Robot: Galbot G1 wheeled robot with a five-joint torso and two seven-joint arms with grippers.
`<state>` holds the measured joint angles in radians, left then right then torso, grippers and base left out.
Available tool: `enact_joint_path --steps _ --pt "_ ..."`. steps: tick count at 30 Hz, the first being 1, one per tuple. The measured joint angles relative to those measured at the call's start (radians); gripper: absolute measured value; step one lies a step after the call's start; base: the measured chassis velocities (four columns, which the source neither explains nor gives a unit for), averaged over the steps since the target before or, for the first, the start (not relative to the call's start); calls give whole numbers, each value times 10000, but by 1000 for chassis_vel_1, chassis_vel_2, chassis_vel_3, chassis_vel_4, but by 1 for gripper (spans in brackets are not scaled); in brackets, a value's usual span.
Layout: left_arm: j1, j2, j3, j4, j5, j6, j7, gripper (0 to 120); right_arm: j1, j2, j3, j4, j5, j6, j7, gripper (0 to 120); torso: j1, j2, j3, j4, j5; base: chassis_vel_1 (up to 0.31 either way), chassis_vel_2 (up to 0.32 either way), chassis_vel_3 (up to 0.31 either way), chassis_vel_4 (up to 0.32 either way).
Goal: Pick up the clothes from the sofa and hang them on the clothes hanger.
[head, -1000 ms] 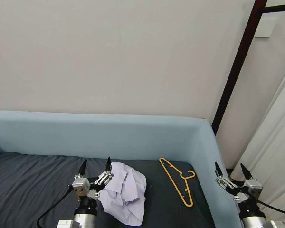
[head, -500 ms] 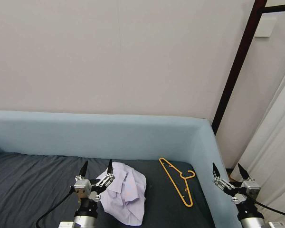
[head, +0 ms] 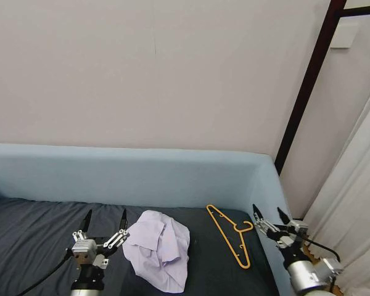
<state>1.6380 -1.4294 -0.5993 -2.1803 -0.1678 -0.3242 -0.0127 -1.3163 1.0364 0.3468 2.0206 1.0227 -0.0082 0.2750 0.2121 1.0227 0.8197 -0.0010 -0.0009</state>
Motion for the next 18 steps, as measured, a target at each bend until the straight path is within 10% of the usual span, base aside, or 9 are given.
enact_joint_path --steps 7,18 --pt "91 239 -338 -153 33 -165 23 100 2469 498 -1769 -1702 2714 -2084 1468 100 0 0 0 1 -1 0 0 0 0" --pt "388 186 -656 -458 83 -181 -1 100 5447 2584 -3868 -5808 2822 -2956 2070 100 0 -1 1 -1 -1 0 0 0 0"
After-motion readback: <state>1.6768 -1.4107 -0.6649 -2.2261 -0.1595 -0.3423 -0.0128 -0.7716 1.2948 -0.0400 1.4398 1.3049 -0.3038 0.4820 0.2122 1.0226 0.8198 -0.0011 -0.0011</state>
